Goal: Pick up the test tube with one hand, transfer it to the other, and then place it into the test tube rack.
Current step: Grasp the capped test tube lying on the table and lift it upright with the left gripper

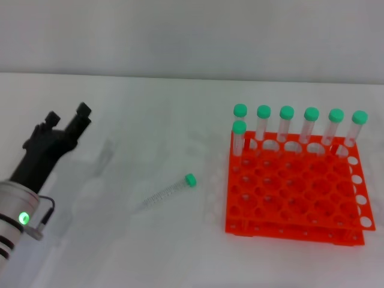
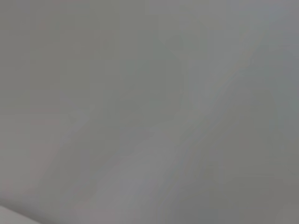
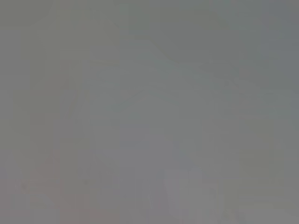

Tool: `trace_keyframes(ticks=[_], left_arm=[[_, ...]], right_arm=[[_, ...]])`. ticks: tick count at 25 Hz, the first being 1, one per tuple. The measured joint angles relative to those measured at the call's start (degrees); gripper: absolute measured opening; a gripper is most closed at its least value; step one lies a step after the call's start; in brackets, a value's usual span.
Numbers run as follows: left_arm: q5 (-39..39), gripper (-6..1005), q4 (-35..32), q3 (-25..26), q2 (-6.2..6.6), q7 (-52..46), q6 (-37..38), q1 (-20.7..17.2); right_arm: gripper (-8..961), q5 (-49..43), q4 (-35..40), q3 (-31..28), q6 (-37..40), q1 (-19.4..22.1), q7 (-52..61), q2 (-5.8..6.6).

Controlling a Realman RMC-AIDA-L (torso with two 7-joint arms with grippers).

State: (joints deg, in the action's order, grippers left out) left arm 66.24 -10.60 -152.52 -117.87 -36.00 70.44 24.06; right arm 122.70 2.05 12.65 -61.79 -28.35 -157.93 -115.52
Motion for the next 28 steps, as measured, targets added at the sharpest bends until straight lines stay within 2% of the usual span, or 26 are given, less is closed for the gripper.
trace_keyframes(ticks=[7,10,13,18,21,28], left_arm=[[-19.4,892,20.3,-0.8,3.57,-36.0,2.6,9.7],[-24.8,892,27.3,-5.4,4.95,-46.8,5.3,13.5],[-29.8,891,33.7,-10.2,5.74,-55.6,8.0,17.5],[-42.1,891,41.2,-10.5,6.78,-62.4,14.1,24.2],[-47.4,891,43.8,-10.5,6.90,-63.3,16.9,27.5],[-61.5,890,45.2,-10.5,6.95,-65.0,18.4,35.0]], right_arm=[[870,0.0,0.1,0.0,0.0,-0.2,0.0,0.03],[869,0.0,0.1,0.0,0.0,-0.4,0.0,0.03],[869,0.0,0.2,0.0,0.0,-0.4,0.0,0.03],[869,0.0,0.2,0.0,0.0,-0.5,0.0,0.11],[869,0.0,0.2,0.0,0.0,-0.5,0.0,0.12],[870,0.0,0.2,0.0,0.0,-0.5,0.0,0.12]])
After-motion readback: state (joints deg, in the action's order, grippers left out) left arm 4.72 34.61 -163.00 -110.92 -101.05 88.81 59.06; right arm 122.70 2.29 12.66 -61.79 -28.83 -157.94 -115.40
